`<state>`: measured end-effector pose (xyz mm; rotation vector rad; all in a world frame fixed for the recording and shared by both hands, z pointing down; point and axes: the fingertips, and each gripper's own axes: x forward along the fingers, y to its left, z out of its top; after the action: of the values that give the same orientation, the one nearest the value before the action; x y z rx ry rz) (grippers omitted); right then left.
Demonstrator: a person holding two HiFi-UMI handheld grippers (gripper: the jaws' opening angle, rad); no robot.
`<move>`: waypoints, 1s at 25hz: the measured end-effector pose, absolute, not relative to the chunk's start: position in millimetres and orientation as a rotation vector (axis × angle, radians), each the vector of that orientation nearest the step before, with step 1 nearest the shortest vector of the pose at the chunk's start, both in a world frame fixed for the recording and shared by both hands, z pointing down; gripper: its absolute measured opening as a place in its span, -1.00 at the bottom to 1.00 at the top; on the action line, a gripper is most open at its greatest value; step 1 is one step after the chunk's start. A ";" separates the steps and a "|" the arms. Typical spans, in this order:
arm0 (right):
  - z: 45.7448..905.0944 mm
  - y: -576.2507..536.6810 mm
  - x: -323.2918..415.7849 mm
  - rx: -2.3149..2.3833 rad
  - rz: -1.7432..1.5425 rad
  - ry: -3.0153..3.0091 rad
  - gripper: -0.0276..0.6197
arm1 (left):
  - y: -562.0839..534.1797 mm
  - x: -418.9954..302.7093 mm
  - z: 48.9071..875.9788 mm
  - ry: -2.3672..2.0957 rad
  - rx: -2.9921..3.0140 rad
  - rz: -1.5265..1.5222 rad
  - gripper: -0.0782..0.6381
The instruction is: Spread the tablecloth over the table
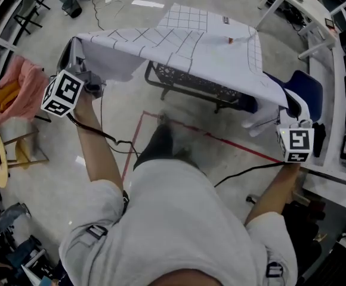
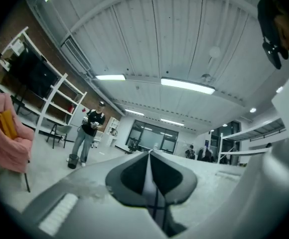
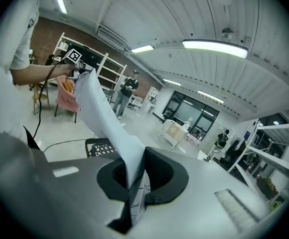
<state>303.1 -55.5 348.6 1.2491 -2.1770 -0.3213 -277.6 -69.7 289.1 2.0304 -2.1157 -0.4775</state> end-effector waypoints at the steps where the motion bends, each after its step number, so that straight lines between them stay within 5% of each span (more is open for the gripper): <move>1: 353.4 -51.2 287.5 1.224 -0.322 -2.193 -0.89 | -64.2 -291.2 286.1 -2.150 2.008 -0.480 -0.72; 8: 388.1 -21.7 254.9 1.185 -0.234 -2.193 -0.89 | -47.3 -307.4 318.9 -2.069 2.120 -0.380 -0.72; 25: 422.4 -12.3 254.0 1.352 -0.059 -2.043 -0.89 | -59.9 -130.3 463.1 -1.403 2.385 0.123 -0.72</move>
<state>254.0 -12.3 422.4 1.3516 -2.0427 -0.0586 -130.3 -59.9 463.1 2.3848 -1.4028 0.1229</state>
